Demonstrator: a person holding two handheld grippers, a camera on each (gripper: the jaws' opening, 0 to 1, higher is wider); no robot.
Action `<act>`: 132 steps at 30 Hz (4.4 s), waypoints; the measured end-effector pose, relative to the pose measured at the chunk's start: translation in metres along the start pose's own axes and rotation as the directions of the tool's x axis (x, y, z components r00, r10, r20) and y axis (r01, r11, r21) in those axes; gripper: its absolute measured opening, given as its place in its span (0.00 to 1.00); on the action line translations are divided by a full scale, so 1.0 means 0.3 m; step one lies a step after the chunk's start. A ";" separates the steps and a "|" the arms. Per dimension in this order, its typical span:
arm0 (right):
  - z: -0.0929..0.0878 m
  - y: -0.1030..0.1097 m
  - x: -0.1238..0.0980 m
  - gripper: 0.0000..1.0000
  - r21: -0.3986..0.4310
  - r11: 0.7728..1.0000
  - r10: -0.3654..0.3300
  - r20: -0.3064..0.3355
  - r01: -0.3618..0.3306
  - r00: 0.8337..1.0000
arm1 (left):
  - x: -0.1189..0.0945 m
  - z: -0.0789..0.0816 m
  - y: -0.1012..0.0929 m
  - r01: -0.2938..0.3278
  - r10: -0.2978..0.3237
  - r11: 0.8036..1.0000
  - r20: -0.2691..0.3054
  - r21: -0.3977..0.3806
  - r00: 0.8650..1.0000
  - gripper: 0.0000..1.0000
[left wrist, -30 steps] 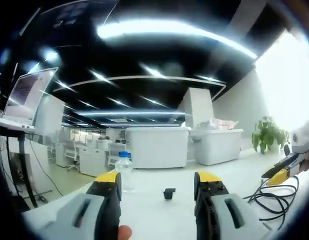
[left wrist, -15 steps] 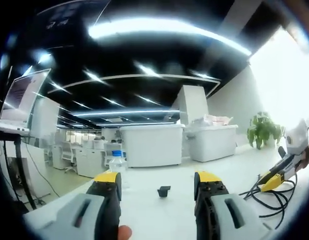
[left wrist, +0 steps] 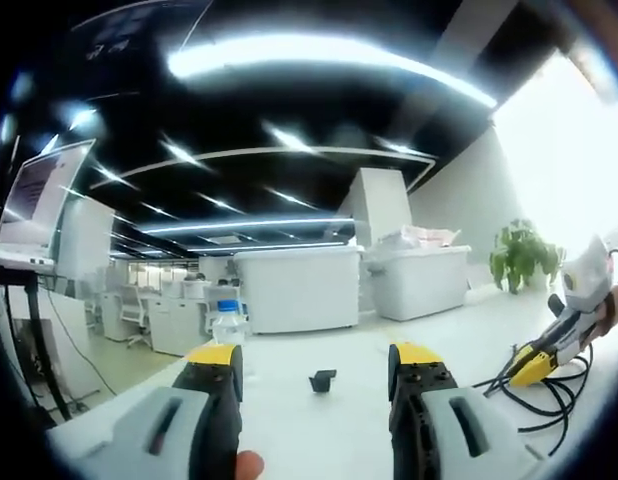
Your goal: Coil the Type-C to USB data cable on the desktop and secure it with Velcro straps.
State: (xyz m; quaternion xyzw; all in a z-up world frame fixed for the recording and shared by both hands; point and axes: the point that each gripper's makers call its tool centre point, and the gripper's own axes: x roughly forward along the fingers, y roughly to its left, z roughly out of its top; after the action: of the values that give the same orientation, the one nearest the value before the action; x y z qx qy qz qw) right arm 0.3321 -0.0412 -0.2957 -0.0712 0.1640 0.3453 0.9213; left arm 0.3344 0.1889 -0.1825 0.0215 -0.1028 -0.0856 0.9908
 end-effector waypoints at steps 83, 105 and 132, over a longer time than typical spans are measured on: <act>0.379 0.254 -0.240 0.02 -0.190 0.982 0.120 0.520 -0.023 0.846 | -0.043 0.018 -0.352 0.417 -0.452 0.850 0.039 0.323 0.891 0.09; 0.412 0.188 -0.271 0.03 -0.048 0.998 0.067 0.592 -0.047 0.803 | -0.034 0.032 -0.309 0.389 -0.420 0.872 0.045 0.297 0.906 0.04; 0.004 0.124 -0.008 0.15 -0.133 0.991 0.002 0.020 0.001 1.000 | -0.057 0.130 -0.279 0.382 -0.414 0.902 0.152 0.201 0.898 0.05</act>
State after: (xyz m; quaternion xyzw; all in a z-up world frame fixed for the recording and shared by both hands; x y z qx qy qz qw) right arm 0.3061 -0.0144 -0.2942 -0.1288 0.1314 0.3563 0.9161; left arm 0.2960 0.1085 -0.1528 0.1166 -0.1974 -0.2796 0.9324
